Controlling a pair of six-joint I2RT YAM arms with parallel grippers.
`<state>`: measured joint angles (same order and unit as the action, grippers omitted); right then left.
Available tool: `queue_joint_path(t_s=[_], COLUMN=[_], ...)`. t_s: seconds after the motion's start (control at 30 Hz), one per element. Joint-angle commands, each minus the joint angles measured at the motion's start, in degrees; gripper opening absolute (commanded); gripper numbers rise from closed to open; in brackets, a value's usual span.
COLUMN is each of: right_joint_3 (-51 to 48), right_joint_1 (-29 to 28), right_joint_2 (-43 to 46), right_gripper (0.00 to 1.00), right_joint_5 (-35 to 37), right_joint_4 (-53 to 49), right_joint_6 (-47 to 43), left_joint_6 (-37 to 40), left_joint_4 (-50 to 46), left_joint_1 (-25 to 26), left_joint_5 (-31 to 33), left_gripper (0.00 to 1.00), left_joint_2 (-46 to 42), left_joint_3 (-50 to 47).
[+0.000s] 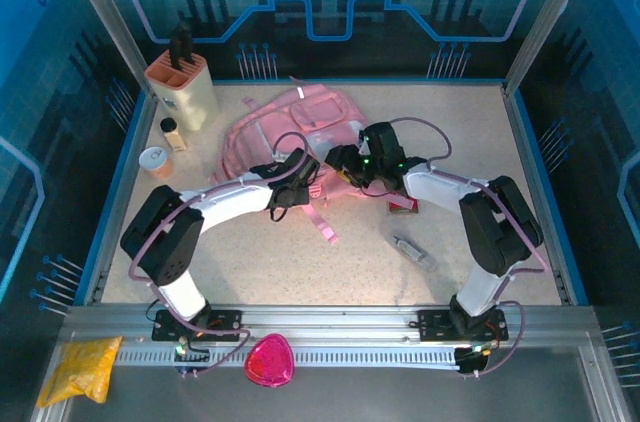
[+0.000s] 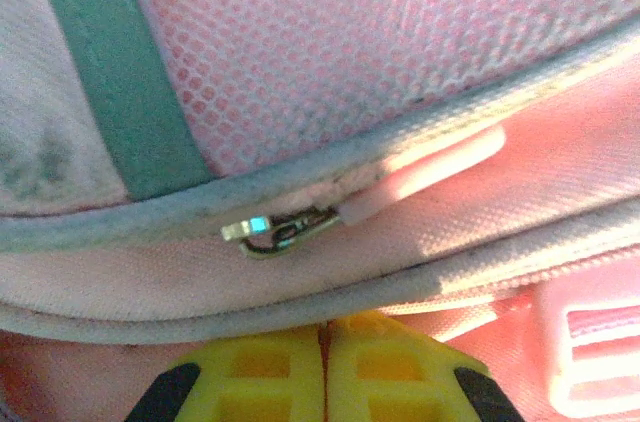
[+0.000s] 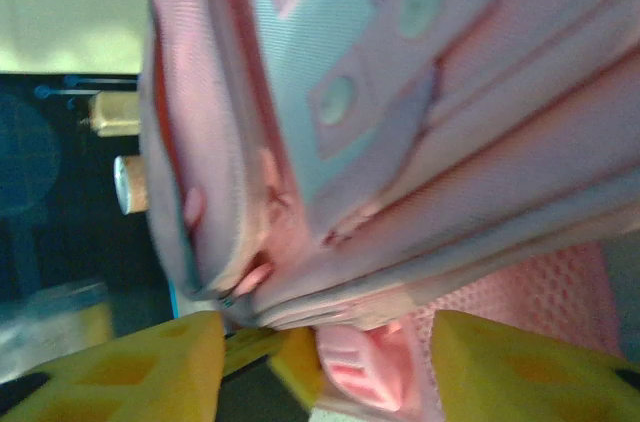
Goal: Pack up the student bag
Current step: Unzip the student bag at the center of the table.
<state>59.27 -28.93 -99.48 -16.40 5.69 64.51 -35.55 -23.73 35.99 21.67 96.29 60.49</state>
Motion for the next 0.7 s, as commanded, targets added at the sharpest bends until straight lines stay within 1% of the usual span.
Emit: queue_joint_path(t_s=[0.0, 0.1, 0.13, 0.17, 0.23, 0.27, 0.37, 0.43, 0.47, 0.6, 0.67], right_joint_3=[1.76, 3.11, 3.68, 4.44, 5.86, 6.27, 7.93, 8.65, 8.76, 8.36, 8.18], right_joint_1=[-1.36, -2.24, -2.48, -2.53, -1.88, -1.28, -0.10, 0.51, 0.75, 2.26, 3.61], right_joint_2=[-1.93, -3.01, -3.60, -4.40, -6.06, -6.56, -7.22, -6.92, -6.51, -3.70, -2.83], right_gripper=[0.63, 0.67, 0.66, 0.63, 0.51, 0.43, 0.17, 0.03, 0.00, 0.00, 0.00], right_joint_5=[4.21, 6.20, 6.82, 7.54, 8.24, 8.07, 8.14, 7.26, 7.01, 8.10, 6.79], right_joint_4=[-2.96, -4.45, -4.55, -4.62, -4.80, -4.24, -5.91, -7.10, -7.50, -9.87, -9.11], right_joint_6=[1.26, 2.25, 2.31, 2.12, 1.81, 1.44, -0.97, -2.61, -3.39, -7.20, -8.03], left_joint_6=[2.35, 2.69, 2.78, 2.97, 3.87, 4.14, 6.15, 8.19, 9.26, 13.64, 15.10], left_joint_4=[0.86, 0.09, -0.24, -0.51, -0.79, -1.77, -4.71, -5.96, -6.24, -5.83, -5.40], left_joint_1=[-0.16, -0.15, -0.06, -0.08, 0.13, 0.14, -0.10, -1.12, -2.00, -5.79, -7.85], left_joint_5=[-1.63, -2.19, -2.58, -2.95, -4.09, -3.85, -0.15, 2.04, 1.98, 1.68, 1.36], left_gripper=[0.00, 0.00, 0.00, 0.00, 0.00, 0.00, 0.00, 0.00, 0.00, 0.00, 0.00], left_joint_2=[-3.45, -4.06, -4.20, -4.39, -4.77, -5.03, -6.33, -7.17, -7.63, -9.75, -10.58], left_joint_3=[0.99, 1.53, 1.80, 2.04, 2.34, 2.60, 2.17, 1.28, 0.60, -2.54, -4.10])
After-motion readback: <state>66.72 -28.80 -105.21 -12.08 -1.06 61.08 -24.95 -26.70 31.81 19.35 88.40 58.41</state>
